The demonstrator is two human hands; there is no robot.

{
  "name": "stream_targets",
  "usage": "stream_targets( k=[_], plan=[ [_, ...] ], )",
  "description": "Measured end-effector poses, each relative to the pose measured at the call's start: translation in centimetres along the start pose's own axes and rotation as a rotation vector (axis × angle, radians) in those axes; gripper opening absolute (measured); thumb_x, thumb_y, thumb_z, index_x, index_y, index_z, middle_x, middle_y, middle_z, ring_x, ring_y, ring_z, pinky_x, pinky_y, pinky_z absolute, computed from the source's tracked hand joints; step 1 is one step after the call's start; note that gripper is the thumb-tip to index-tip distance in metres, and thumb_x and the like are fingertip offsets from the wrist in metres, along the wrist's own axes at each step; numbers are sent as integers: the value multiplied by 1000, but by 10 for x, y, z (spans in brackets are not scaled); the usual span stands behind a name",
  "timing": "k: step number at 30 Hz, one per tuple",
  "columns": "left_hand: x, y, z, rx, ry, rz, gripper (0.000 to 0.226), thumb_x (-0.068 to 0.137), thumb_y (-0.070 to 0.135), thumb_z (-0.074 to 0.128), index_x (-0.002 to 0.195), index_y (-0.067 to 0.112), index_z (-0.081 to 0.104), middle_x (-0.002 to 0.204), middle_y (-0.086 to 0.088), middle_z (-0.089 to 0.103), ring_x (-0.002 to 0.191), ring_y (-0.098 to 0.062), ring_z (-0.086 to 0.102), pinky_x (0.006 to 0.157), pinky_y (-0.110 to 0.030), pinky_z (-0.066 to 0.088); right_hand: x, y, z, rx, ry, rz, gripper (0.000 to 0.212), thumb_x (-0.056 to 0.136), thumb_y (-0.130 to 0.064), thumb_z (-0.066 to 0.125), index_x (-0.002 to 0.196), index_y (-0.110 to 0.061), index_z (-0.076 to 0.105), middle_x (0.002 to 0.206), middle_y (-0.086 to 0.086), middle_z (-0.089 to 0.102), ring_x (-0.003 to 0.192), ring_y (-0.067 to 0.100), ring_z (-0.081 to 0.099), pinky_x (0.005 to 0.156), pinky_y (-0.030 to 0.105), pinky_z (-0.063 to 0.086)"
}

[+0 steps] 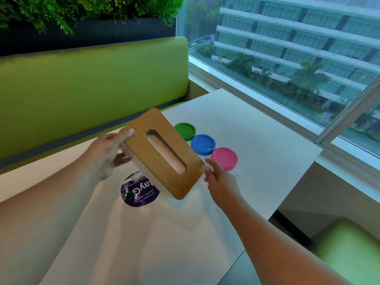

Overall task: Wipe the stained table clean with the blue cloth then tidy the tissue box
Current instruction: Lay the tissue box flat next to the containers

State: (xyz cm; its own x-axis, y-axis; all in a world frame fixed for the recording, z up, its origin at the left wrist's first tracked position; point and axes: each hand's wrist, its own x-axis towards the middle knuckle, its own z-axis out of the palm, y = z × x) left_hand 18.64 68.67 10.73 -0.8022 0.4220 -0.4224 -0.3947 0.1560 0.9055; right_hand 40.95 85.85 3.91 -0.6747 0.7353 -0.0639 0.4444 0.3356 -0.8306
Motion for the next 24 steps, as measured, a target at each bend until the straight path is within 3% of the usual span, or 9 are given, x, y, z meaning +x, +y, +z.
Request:
stream_targets(
  k=[2,7,13,16,18,21,24],
  plan=[
    [-3,-17,8,-37,-4,-107,46,76,41,71,103,7,55,107,-16,61,88,-31,62,68,-36,53,-3,2,-3,45,38,38,29,99,-31,42,123,-31,57,84,-3,65,73,14,60,78,37,53],
    [1,-52,26,-117,0,-275,58,81,48,65,120,6,52,106,-20,61,88,-33,64,65,-39,53,-6,9,-17,81,82,119,24,96,-19,41,104,-30,61,71,5,65,59,12,57,69,35,53],
    [10,-70,41,-123,-2,-255,38,95,28,51,122,2,48,100,-14,60,87,-29,62,73,-40,52,0,13,-17,53,99,150,21,93,-18,45,99,-32,59,74,12,66,61,20,60,67,37,54],
    [14,-72,49,-57,32,-211,26,96,19,50,120,9,51,112,-15,61,89,-28,62,78,-38,53,3,14,-16,46,91,159,20,94,-18,45,101,-30,59,76,11,67,62,20,61,67,35,54],
    [12,-71,55,-31,50,-200,38,95,18,53,131,18,43,127,-11,54,86,-26,62,78,-39,53,5,14,-17,38,99,162,20,93,-18,46,100,-30,60,76,10,67,64,21,62,67,36,54],
    [8,-72,61,27,-2,-127,71,94,16,55,145,42,13,126,-5,44,92,-24,56,74,-39,52,11,15,-20,13,96,165,23,92,-15,46,102,-29,61,77,8,66,62,20,61,67,36,55],
    [8,-74,62,99,-58,-105,64,95,16,53,142,43,20,120,-3,48,105,-28,55,73,-37,50,15,16,-25,-32,95,154,24,92,-14,46,104,-28,62,79,6,66,63,19,61,68,35,56]
  ],
)
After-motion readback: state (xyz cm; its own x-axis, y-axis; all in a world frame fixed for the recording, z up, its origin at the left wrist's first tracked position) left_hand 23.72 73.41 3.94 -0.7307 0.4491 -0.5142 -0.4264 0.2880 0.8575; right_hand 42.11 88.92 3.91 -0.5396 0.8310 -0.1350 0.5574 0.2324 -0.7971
